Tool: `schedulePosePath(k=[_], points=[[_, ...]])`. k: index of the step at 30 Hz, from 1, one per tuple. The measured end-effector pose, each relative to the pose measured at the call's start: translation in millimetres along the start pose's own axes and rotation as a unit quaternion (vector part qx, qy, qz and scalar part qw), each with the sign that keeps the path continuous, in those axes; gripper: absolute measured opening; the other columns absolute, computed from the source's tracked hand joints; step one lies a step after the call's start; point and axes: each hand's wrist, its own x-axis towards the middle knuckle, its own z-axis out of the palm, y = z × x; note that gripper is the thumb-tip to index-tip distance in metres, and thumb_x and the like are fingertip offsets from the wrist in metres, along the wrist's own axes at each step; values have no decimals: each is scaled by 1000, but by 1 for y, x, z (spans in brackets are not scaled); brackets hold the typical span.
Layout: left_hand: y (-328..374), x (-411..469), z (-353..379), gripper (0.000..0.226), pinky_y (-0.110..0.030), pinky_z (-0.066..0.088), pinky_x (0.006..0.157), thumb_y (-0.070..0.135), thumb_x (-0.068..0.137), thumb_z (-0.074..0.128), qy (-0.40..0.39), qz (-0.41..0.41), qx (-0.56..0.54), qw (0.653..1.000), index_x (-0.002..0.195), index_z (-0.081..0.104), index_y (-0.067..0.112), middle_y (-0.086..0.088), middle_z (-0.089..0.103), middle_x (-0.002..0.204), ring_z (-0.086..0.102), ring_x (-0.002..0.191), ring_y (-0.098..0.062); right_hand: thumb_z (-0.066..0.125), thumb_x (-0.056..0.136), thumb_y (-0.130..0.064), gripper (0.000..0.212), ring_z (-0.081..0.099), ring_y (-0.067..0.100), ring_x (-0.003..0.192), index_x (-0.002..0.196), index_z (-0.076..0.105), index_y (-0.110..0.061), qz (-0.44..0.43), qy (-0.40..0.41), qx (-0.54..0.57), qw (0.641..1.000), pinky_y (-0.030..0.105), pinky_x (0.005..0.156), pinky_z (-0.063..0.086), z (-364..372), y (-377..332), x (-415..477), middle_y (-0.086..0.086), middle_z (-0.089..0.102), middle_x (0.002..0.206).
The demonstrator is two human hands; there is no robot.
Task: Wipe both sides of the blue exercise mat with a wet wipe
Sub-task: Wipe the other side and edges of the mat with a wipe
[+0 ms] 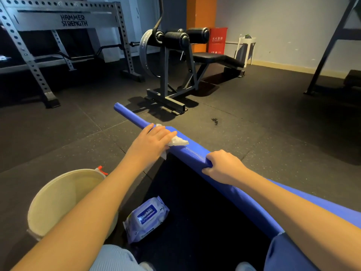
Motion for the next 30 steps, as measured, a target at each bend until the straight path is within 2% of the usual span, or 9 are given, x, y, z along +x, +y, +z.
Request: schedulePosePath(k=[3, 6, 10, 14, 17, 20, 24, 27, 30], points=[[-5, 0, 3, 22, -43, 51, 74, 4, 72, 68, 42, 29, 0, 999, 95, 68, 4, -10, 66, 84, 62, 75, -32, 57, 84, -30, 15, 47, 26, 75, 78, 51, -18, -10, -12, -10, 1000, 28, 55, 33, 2, -3, 2, 5, 53, 85], [2, 3, 2, 18, -40, 51, 63, 8, 73, 51, 38, 44, -17, 998, 83, 66, 6, -8, 62, 74, 59, 67, -30, 57, 82, -31, 19, 50, 26, 75, 90, 54, -14, -10, -9, -3, 1000, 30, 59, 36, 10, -10, 6, 5, 56, 88], [5, 11, 4, 25, -38, 50, 67, 11, 74, 50, 59, 70, -20, 996, 90, 68, 8, -6, 65, 78, 60, 70, -28, 57, 86, -41, 26, 46, 22, 73, 90, 48, -17, -26, 56, 86, 994, 31, 58, 32, 16, -23, 18, -2, 50, 80], [-5, 5, 2, 35, -35, 45, 81, 22, 83, 46, 54, 64, -50, 995, 102, 72, 7, -5, 71, 89, 67, 81, -28, 54, 89, -34, 19, 45, 25, 75, 88, 49, -16, -46, 49, 79, 995, 31, 62, 33, 19, -24, 29, 2, 49, 83], [-31, -13, 4, 43, -36, 33, 95, 31, 91, 39, 13, -34, -40, 999, 113, 69, 9, -7, 70, 109, 65, 105, -32, 54, 89, -34, 26, 44, 27, 74, 74, 41, -17, -56, 26, 73, 995, 33, 58, 31, 23, -26, 37, 3, 48, 81], [-31, -24, 7, 52, -51, 35, 104, 36, 94, 29, -41, -135, -51, 989, 125, 63, 12, -5, 65, 123, 53, 125, -33, 55, 87, -34, 36, 44, 27, 73, 64, 31, -19, -61, 18, 74, 995, 32, 58, 30, 28, -31, 42, 2, 47, 77], [-19, -20, 11, 41, -55, 44, 97, 28, 92, 41, -63, -71, -11, 995, 124, 63, 15, -3, 67, 119, 60, 116, -30, 58, 83, -30, 36, 41, 28, 70, 62, 30, -19, -52, 19, 87, 995, 34, 52, 28, 28, -28, 47, -1, 41, 65], [-38, -27, 10, 50, -54, 43, 98, 14, 79, 72, -50, -55, 17, 997, 127, 60, 15, -5, 65, 121, 60, 116, -29, 57, 79, -24, 34, 39, 27, 66, 61, 30, -19, -72, 23, 88, 993, 32, 50, 26, 26, -30, 49, -3, 38, 61], [-44, -29, 11, 46, -49, 49, 92, 12, 66, 85, -45, -63, 25, 997, 108, 65, 15, -5, 67, 103, 65, 98, -29, 58, 78, -22, 32, 39, 24, 63, 60, 32, -19, -81, 17, 79, 993, 32, 49, 26, 23, -33, 53, -3, 39, 60]])
